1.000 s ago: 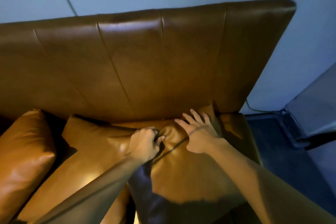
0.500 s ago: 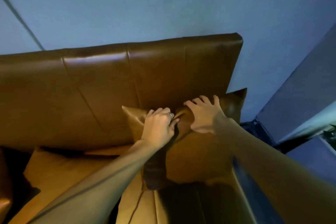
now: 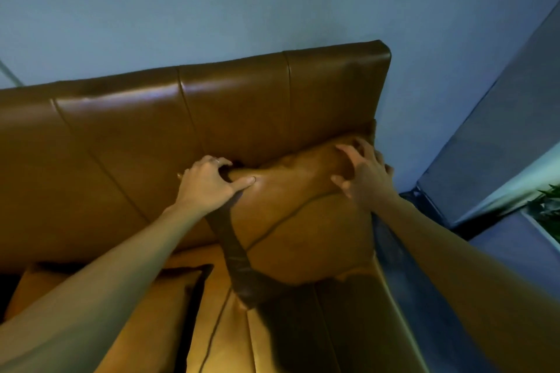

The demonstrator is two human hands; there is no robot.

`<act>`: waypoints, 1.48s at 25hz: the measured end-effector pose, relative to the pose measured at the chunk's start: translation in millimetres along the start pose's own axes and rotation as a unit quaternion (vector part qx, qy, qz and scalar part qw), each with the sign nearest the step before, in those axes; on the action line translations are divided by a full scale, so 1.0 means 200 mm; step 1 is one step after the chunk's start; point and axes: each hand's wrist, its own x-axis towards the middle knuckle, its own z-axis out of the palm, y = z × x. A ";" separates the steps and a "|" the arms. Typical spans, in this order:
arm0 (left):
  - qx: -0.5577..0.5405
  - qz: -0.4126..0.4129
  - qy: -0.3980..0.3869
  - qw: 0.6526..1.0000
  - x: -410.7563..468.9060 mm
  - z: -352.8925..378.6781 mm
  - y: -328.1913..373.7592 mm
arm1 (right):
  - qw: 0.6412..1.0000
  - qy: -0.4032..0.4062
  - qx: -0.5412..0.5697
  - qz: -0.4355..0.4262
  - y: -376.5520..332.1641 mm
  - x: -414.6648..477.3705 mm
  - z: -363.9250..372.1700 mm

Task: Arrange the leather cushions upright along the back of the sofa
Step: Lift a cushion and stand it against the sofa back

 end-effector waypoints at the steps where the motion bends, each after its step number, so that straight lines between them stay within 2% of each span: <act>1: -0.003 -0.020 0.040 0.999 -0.01 0.00 0.00 | 0.999 0.011 0.031 0.020 0.00 0.02 0.00; 3: -0.022 -0.092 0.112 0.989 -0.02 0.01 0.00 | 0.991 0.036 0.101 0.075 -0.01 0.05 0.01; 4: -0.072 -0.159 0.123 0.977 -0.02 0.01 -0.01 | 0.981 0.041 0.150 0.113 -0.02 0.06 0.01; 5: -0.168 -0.237 0.111 0.950 -0.03 0.01 -0.02 | 0.964 0.037 0.215 0.150 -0.01 0.08 0.01; 7: -0.406 -0.339 0.067 0.846 -0.04 0.02 -0.05 | 0.917 0.020 0.354 0.183 -0.01 0.11 0.02; 8: -0.466 -0.346 0.057 0.813 -0.04 0.02 -0.06 | 0.897 0.021 0.402 0.185 -0.01 0.12 0.02; 12: -0.437 -0.300 0.110 0.841 0.00 -0.01 -0.03 | 0.848 0.051 0.494 0.184 -0.02 0.11 -0.05; 16: -0.447 -0.274 0.153 0.837 0.01 -0.03 0.00 | 0.841 0.091 0.493 0.201 0.05 0.06 -0.10; 22: -0.457 -0.266 0.120 0.840 -0.01 0.00 0.00 | 0.828 0.086 0.510 0.215 0.09 0.08 -0.05; 24: -0.468 -0.256 0.104 0.839 -0.01 -0.01 0.00 | 0.837 0.081 0.500 0.206 0.08 0.08 -0.05; 28: -0.520 -0.241 0.036 0.819 -0.05 -0.02 -0.07 | 0.894 0.078 0.403 0.181 0.03 0.05 -0.03; 31: -0.552 -0.226 0.007 0.803 -0.12 -0.04 -0.15 | 0.964 0.092 0.186 0.167 -0.09 -0.05 0.00; 33: -0.543 -0.229 0.002 0.808 -0.18 -0.07 -0.22 | 0.990 0.099 0.027 0.092 -0.24 -0.16 0.05; 34: -0.537 -0.240 0.000 0.809 -0.22 -0.08 -0.26 | 0.994 0.096 -0.013 0.043 -0.32 -0.21 0.09; 37: -0.510 -0.285 0.010 0.812 -0.38 -0.10 -0.49 | 0.993 0.055 -0.032 -0.096 -0.60 -0.35 0.29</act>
